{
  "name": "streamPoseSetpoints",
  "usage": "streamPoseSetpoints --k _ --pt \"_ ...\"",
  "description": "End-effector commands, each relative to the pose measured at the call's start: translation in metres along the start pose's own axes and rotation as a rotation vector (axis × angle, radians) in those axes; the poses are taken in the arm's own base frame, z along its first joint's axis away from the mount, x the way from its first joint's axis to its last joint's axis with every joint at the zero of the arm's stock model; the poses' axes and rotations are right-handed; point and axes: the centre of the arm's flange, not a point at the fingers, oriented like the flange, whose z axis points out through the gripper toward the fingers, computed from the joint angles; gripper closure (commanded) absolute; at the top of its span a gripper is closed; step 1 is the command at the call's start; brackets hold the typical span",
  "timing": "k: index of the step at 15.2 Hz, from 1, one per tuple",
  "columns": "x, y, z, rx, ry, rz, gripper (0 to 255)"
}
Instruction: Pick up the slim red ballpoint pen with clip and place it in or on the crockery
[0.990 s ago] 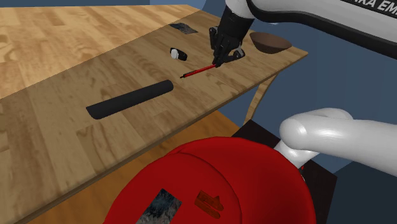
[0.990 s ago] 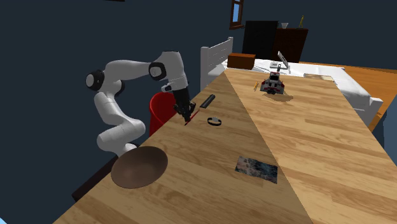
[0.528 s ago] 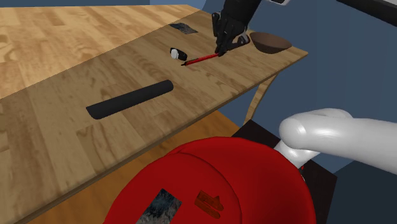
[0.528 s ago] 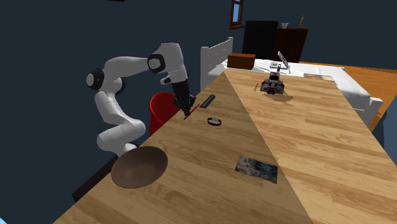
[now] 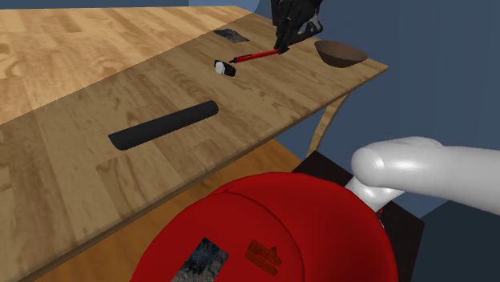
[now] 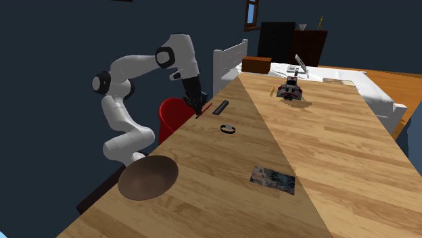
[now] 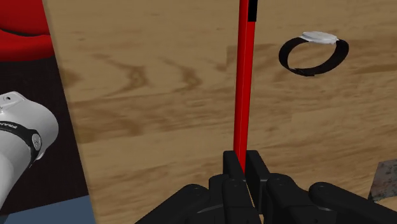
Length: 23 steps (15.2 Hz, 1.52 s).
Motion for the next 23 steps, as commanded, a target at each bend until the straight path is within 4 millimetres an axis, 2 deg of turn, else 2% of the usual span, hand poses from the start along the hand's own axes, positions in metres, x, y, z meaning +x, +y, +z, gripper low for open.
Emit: streamPoseSetpoints --k 1,6,23 --pt "0.002 -0.003 -0.01 0.0 0.0 0.0 255" --pt "0.004 -0.009 -0.031 0.0 0.0 0.0 255" --pt "0.228 -0.012 -0.015 0.0 0.0 0.0 255"
